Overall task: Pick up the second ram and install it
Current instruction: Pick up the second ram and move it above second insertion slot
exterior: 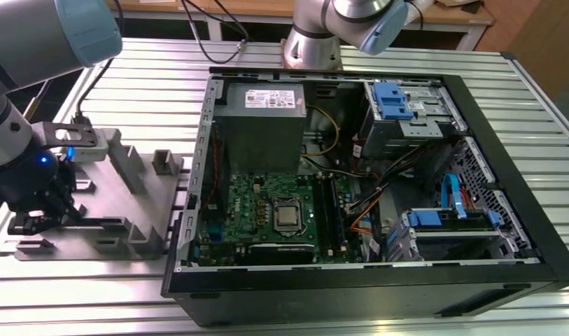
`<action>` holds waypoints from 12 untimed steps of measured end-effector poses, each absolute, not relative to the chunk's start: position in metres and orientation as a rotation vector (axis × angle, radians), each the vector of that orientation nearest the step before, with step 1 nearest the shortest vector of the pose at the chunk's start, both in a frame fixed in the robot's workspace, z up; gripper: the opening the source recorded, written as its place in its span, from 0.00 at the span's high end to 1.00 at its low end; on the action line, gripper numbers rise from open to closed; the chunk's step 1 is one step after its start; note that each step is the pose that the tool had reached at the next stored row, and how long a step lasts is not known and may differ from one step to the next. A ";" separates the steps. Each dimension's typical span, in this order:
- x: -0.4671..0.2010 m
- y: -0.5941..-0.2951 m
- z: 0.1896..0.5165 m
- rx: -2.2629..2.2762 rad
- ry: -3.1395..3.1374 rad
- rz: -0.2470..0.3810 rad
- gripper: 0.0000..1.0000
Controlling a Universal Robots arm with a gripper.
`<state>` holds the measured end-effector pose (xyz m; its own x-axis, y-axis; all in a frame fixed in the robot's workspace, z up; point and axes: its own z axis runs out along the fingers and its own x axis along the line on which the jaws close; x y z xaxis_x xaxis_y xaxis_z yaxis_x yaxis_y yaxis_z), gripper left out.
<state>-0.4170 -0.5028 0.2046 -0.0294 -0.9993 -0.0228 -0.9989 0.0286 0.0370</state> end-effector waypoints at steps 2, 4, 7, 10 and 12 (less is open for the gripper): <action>-0.417 -0.503 0.205 2.182 -2.246 -0.067 0.92; -0.417 -0.503 0.205 2.182 -2.246 -0.067 0.92; -0.417 -0.503 0.205 2.182 -2.246 -0.067 0.92; -0.417 -0.503 0.207 2.182 -2.246 -0.067 0.92; -0.417 -0.503 0.209 2.183 -2.245 -0.067 0.92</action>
